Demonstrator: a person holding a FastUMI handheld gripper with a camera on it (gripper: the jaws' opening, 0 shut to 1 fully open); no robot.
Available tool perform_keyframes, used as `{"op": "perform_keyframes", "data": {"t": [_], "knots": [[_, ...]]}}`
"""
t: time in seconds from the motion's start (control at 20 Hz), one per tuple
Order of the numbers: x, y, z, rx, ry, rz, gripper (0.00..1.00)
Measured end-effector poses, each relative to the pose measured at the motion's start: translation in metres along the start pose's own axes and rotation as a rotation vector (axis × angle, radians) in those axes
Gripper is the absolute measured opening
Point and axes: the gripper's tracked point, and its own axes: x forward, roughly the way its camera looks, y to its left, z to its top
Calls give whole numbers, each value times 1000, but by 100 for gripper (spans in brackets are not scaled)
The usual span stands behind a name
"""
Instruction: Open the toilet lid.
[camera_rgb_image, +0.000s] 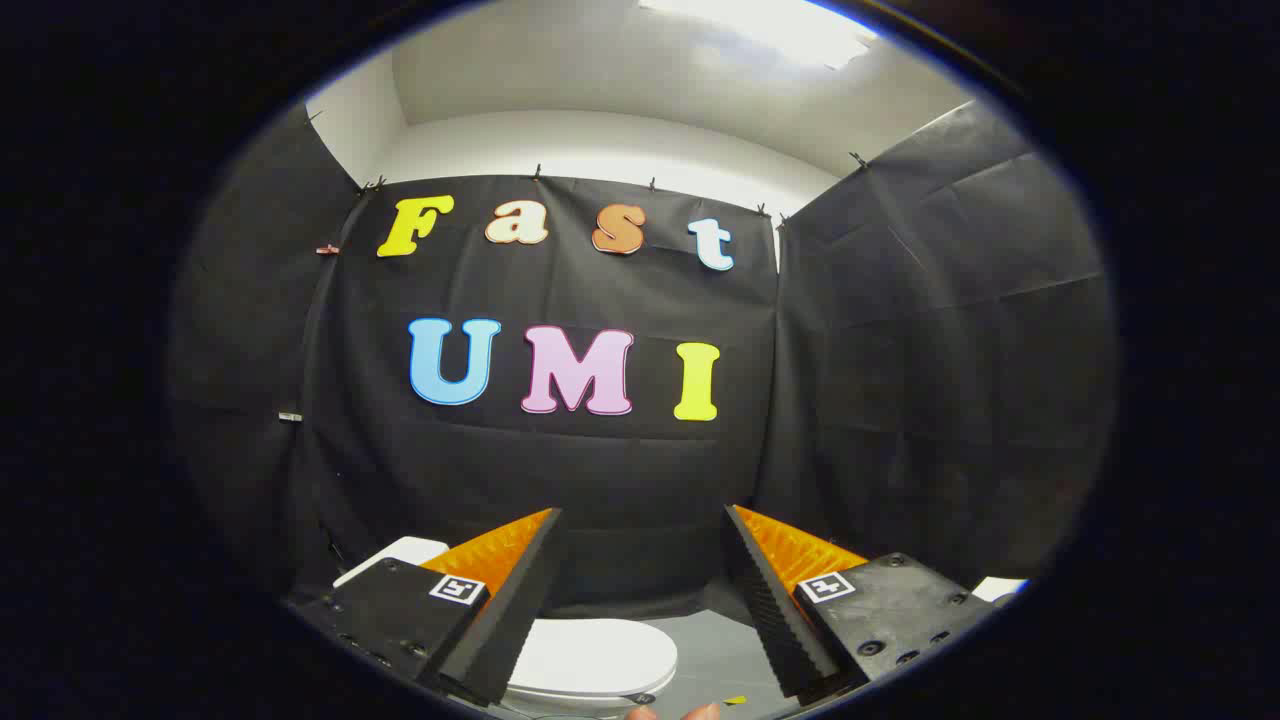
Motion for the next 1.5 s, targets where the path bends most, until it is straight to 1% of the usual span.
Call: {"op": "perform_keyframes", "data": {"t": [0.35,0.85,1.05,1.5], "knots": [[-1,9,2,-5,-1,23,98],[-4,13,9,-54,-16,27,98],[-5,18,12,-49,-19,38,98],[-3,24,3,-70,-21,65,97]]}}
